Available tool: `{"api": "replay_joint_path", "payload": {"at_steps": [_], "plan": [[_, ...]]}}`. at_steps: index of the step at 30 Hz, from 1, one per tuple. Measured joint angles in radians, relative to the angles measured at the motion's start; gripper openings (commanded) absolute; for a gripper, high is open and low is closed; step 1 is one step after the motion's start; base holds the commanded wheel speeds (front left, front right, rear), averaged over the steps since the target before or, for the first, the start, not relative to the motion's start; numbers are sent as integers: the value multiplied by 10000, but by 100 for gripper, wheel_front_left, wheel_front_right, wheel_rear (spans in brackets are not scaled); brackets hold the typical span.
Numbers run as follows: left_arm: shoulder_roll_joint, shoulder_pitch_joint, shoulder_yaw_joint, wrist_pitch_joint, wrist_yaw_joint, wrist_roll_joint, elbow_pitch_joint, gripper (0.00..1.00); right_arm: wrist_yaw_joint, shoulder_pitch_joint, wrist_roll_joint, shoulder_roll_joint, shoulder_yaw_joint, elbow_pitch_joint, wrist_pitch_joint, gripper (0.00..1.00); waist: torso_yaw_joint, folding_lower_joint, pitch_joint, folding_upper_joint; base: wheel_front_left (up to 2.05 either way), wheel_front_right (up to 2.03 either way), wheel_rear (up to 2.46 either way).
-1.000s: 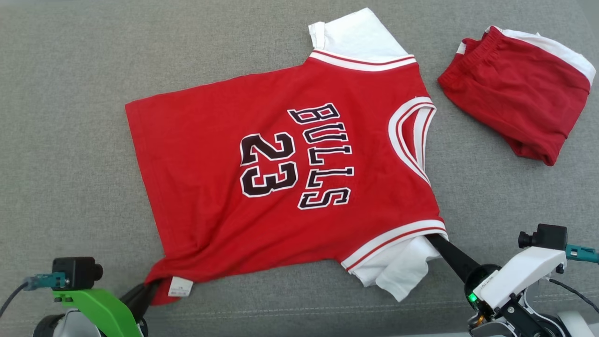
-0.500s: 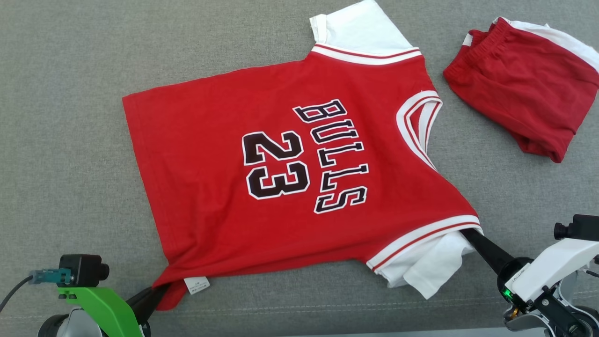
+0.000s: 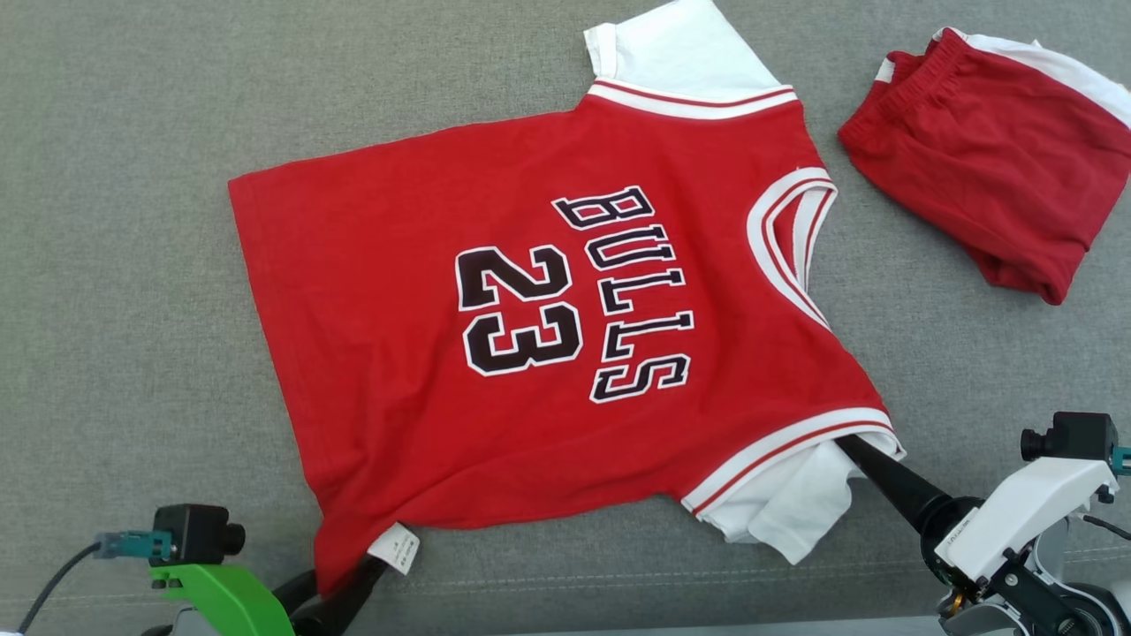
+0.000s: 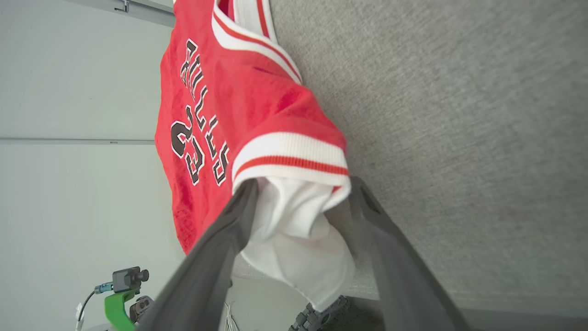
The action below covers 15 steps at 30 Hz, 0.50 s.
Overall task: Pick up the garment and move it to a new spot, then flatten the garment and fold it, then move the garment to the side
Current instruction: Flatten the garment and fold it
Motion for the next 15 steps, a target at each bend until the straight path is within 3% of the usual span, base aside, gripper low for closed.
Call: {"api": "replay_joint_path", "payload": {"at_steps": [15], "plan": [[-832,306,226,-736,31,-224,-322,100,19,896,401,627,583,-61,88,100,-126,0,-26,0,0,0,0]]}}
